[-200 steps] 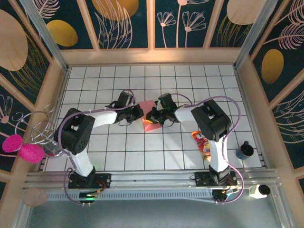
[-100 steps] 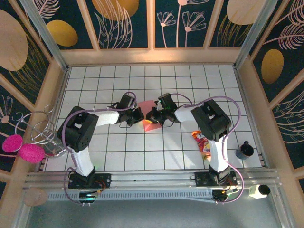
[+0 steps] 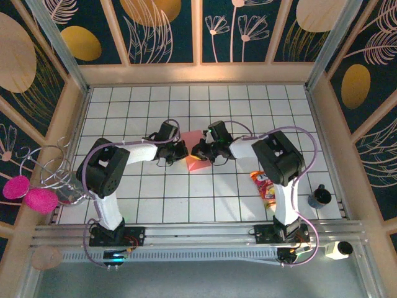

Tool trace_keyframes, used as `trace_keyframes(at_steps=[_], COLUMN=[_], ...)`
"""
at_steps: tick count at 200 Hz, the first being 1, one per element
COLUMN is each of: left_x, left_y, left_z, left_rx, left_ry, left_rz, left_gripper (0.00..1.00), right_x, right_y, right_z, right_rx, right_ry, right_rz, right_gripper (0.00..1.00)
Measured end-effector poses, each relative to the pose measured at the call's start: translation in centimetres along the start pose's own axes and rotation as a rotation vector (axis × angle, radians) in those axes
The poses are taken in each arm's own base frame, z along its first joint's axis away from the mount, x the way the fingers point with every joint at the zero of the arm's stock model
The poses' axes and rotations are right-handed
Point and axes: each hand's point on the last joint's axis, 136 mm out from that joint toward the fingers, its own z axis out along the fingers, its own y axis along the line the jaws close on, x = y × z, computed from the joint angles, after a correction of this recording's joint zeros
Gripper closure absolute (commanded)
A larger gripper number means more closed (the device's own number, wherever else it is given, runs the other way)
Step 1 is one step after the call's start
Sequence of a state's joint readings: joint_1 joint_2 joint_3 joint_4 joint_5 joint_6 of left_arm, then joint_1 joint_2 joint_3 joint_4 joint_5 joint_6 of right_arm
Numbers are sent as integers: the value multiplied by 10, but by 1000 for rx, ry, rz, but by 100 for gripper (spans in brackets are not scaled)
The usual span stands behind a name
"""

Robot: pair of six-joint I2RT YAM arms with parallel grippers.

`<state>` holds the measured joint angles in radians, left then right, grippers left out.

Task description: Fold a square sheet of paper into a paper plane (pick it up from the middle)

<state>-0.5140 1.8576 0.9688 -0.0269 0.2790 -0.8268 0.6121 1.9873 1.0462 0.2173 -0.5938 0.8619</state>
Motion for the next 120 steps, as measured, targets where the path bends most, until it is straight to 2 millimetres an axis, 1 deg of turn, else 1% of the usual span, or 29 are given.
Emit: trace_keyframes(at_steps=[22,39,69,120], left_x=[-1,-4,-6,-6], left_y=[0,-2,-2,-2], left_z=[1,1,2,2], left_rx=[-2,-7,-15,-25], left_ry=[0,-3,-1,7], left_rz=[11,22,38,66], left_gripper=[100,100,100,100], right_x=[-10,-14,-11,-13], right_y=[8,7,-1,-21], right_z=[-13,-16,-15,-4], right_rx=[-1,5,36,103], right_ry=[-43,-55,-44,-22], right_rz=[-50,-74,-89,-95], right_gripper=[100,100,100,100])
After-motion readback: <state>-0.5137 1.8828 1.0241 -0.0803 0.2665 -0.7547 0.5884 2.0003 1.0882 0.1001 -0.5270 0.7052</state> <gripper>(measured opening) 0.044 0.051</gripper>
